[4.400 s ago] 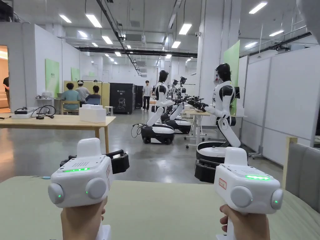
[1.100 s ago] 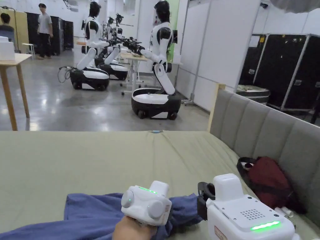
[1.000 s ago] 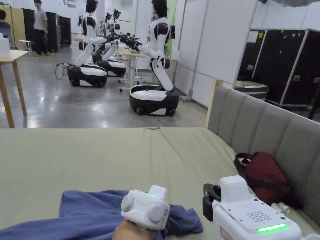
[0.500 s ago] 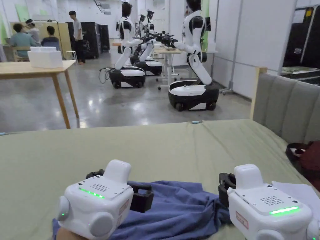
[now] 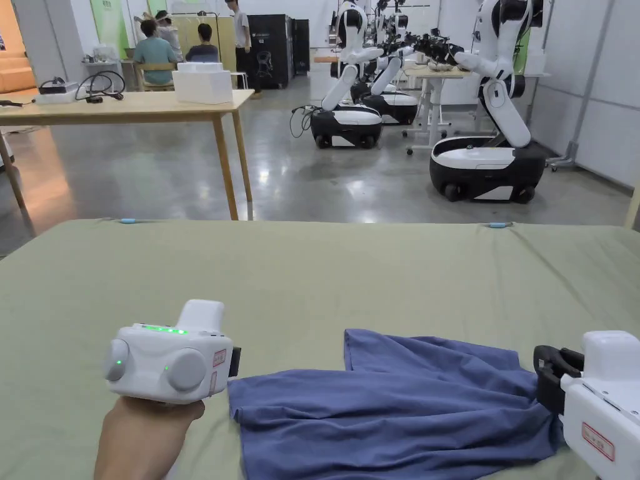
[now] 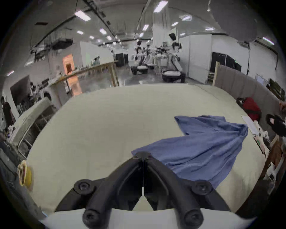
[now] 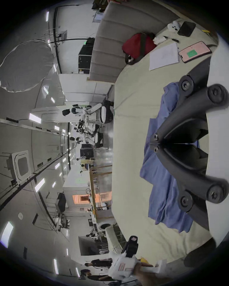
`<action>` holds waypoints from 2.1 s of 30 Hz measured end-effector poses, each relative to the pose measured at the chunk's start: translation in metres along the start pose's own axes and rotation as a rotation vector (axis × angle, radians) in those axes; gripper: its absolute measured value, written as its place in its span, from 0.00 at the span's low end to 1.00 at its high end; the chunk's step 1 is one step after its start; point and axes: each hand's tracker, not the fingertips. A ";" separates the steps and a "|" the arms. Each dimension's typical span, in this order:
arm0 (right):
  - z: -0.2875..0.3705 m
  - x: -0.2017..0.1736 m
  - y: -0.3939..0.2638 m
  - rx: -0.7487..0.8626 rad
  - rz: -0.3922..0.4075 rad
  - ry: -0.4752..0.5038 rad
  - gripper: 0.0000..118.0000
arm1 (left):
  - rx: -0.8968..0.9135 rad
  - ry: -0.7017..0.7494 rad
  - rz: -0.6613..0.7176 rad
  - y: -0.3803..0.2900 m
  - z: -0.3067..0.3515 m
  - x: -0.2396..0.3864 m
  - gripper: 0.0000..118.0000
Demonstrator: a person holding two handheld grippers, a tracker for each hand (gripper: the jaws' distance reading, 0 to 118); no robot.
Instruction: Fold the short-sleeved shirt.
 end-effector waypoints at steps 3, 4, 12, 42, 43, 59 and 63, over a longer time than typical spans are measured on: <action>0.000 0.016 -0.003 -0.020 0.003 -0.022 0.01 | -0.085 0.015 -0.011 -0.002 -0.044 -0.001 0.00; 0.000 0.024 -0.004 -0.026 0.000 -0.034 0.01 | -0.102 0.020 0.002 -0.001 -0.063 0.001 0.06; 0.002 0.099 -0.023 -0.111 -0.018 -0.169 0.01 | -0.240 0.160 0.031 0.007 -0.179 -0.004 0.95; -0.139 0.204 -0.045 -0.557 -0.023 0.004 0.07 | -0.089 0.086 0.012 0.059 -0.090 0.002 0.01; -0.124 0.200 -0.030 -0.515 -0.016 -0.019 0.07 | -0.055 0.085 0.021 0.068 -0.078 -0.005 0.01; -0.033 0.126 0.244 0.051 -0.137 -0.062 0.07 | 0.419 0.162 0.091 0.215 0.130 -0.068 0.01; -0.038 0.113 0.295 0.108 -0.121 -0.087 0.07 | 0.479 0.205 0.109 0.259 0.142 -0.087 0.01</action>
